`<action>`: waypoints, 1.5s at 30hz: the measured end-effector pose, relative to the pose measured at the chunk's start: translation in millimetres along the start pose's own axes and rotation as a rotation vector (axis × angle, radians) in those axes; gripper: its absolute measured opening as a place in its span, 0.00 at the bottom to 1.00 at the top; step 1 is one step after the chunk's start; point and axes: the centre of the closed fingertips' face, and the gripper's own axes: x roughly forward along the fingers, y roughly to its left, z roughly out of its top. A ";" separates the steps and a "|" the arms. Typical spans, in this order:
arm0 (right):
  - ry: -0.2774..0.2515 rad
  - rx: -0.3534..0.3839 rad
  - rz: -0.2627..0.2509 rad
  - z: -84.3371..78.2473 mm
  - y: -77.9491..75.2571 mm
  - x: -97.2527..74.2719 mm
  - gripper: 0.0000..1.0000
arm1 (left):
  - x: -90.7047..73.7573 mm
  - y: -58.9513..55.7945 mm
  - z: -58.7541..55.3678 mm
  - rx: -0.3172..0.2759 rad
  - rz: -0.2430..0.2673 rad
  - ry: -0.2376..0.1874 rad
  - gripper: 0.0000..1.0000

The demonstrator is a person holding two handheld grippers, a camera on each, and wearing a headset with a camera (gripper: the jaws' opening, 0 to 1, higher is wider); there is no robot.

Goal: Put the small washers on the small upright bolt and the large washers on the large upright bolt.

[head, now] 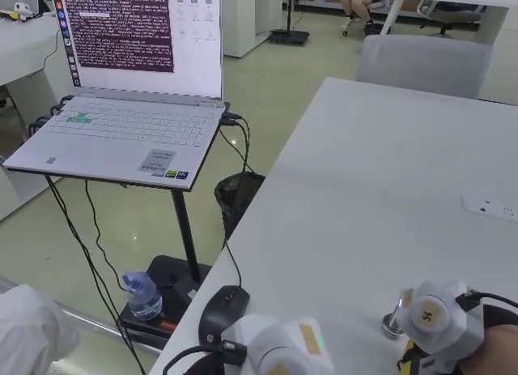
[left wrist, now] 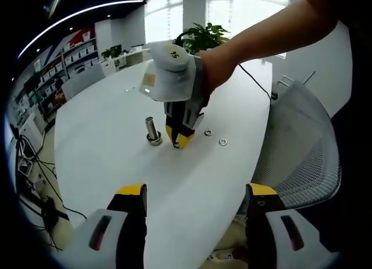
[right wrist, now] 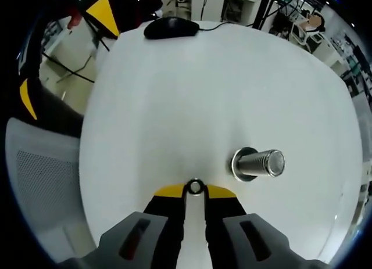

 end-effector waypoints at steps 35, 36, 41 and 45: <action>-0.033 0.208 -0.086 -94.5 -11.9 -93.4 0.12 | 22.3 -10.3 17.7 -0.009 0.012 -0.014 0.73; -0.032 0.212 -0.088 -97.7 -12.6 -94.6 0.12 | 22.6 -10.8 17.4 -0.010 0.012 -0.013 0.73; -0.024 0.231 -0.104 -113.4 -22.6 -101.1 0.12 | 24.0 -9.6 13.6 -0.017 0.021 -0.009 0.76; -0.029 0.246 -0.120 -117.8 -33.9 -105.4 0.12 | 24.4 -8.7 14.1 -0.018 0.024 -0.007 0.78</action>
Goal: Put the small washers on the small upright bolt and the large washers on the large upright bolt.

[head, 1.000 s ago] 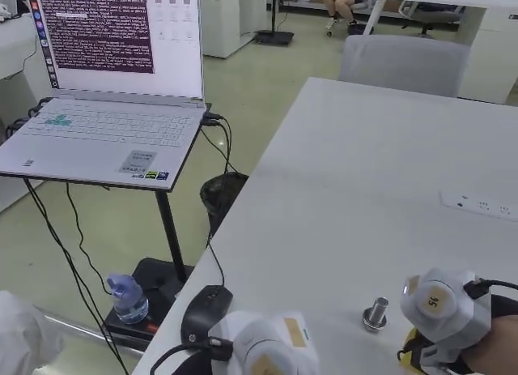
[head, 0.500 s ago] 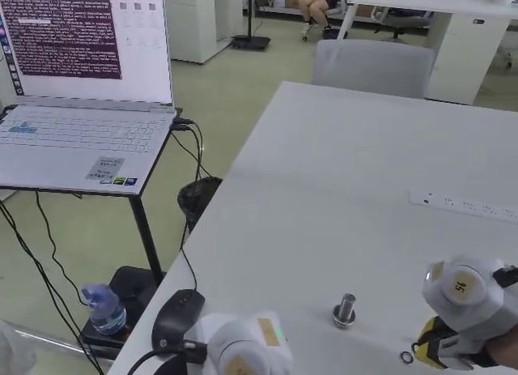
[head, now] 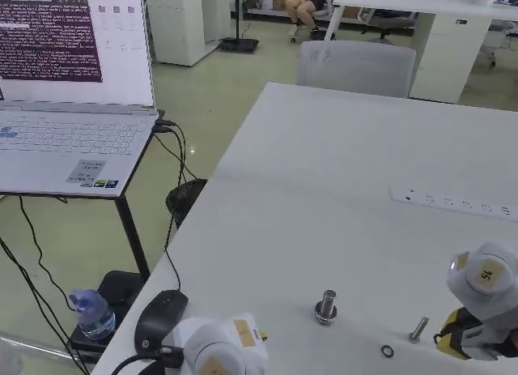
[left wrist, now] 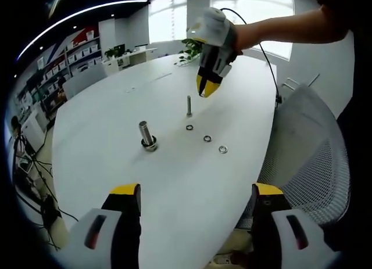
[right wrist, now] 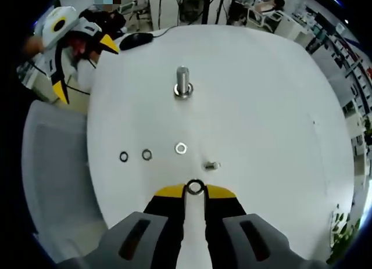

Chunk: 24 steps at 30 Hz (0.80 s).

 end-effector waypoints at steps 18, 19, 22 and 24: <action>0.002 -0.042 -0.002 21.1 -20.7 4.6 0.12 | 1.8 7.7 6.6 0.000 0.016 -0.001 0.81; 0.004 -0.041 0.000 21.3 -21.1 6.1 0.12 | 1.6 7.3 6.1 -0.002 0.014 0.000 0.81; 0.006 -0.042 0.003 23.0 -21.3 8.4 0.12 | 1.1 6.2 3.5 -0.015 0.003 0.006 0.82; 0.009 -0.043 0.006 23.7 -20.9 10.1 0.12 | 0.0 6.5 3.0 -0.012 0.006 0.006 0.83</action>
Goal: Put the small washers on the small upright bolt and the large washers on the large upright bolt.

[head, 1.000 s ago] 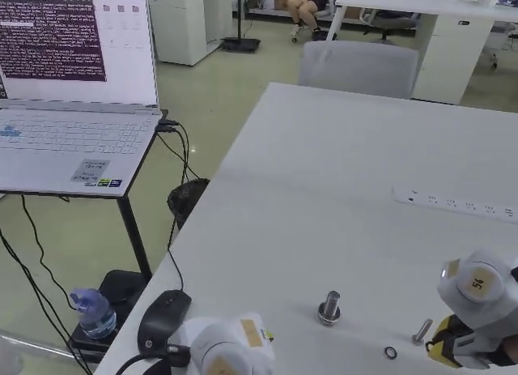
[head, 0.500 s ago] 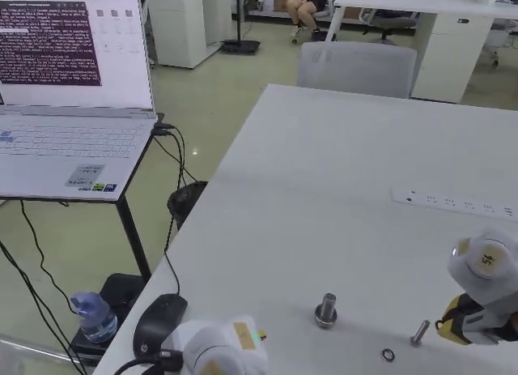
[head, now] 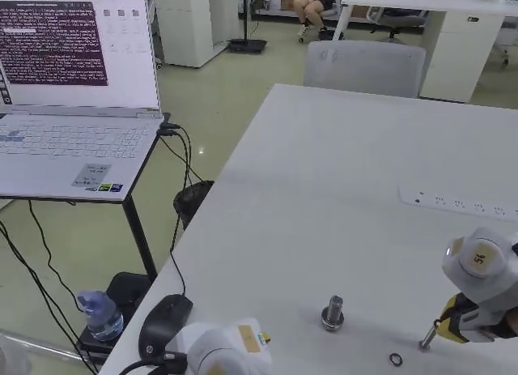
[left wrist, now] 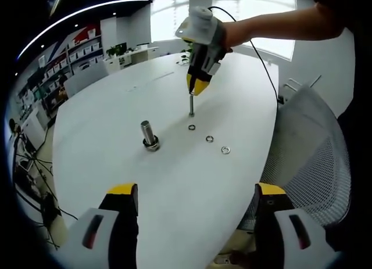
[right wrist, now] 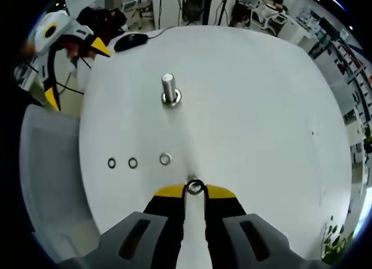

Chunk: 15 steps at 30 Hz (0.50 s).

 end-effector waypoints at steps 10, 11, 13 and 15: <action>0.028 -0.010 0.000 -2.2 -1.7 8.1 0.12 | -2.0 1.8 -1.2 0.010 0.003 0.001 0.85; 0.030 -0.010 0.001 -2.7 -1.7 8.4 0.12 | -2.0 1.3 -1.0 0.009 0.002 0.000 0.85; 0.027 -0.005 0.003 -2.7 -1.7 9.1 0.12 | -1.8 0.6 -0.7 0.008 -0.001 -0.002 0.84; 0.029 -0.005 0.004 -2.9 -2.1 10.5 0.12 | -1.9 0.4 -1.1 0.009 -0.002 0.000 0.83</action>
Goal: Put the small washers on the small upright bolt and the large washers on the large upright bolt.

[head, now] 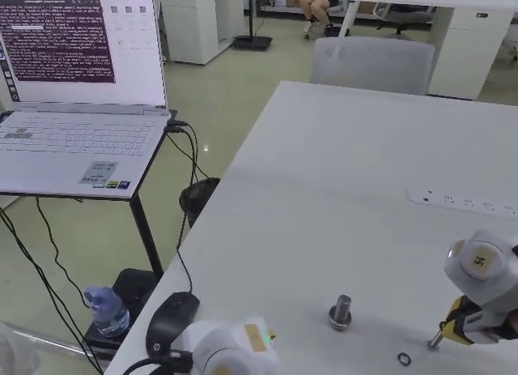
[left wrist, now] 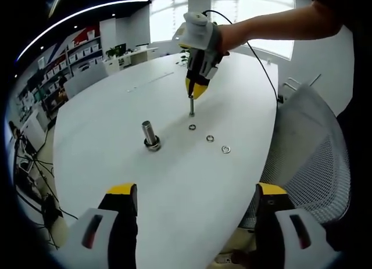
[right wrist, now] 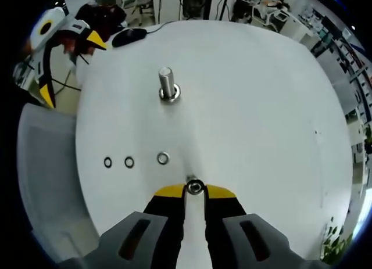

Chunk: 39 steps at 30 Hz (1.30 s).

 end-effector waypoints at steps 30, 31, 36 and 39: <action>0.037 -0.001 0.055 -12.5 9.9 42.1 0.12 | 1.4 -0.8 -7.0 -0.008 -0.017 0.022 0.77; 0.040 -0.004 0.054 -13.6 9.0 45.0 0.12 | 1.3 0.0 -6.8 -0.006 -0.014 0.021 0.77; 0.047 -0.021 0.056 -14.7 9.5 45.7 0.12 | 1.3 2.6 -5.5 -0.007 -0.010 0.017 0.76; 0.046 -0.021 0.055 -14.5 8.3 47.0 0.12 | 1.7 3.3 -4.1 -0.008 -0.010 0.014 0.76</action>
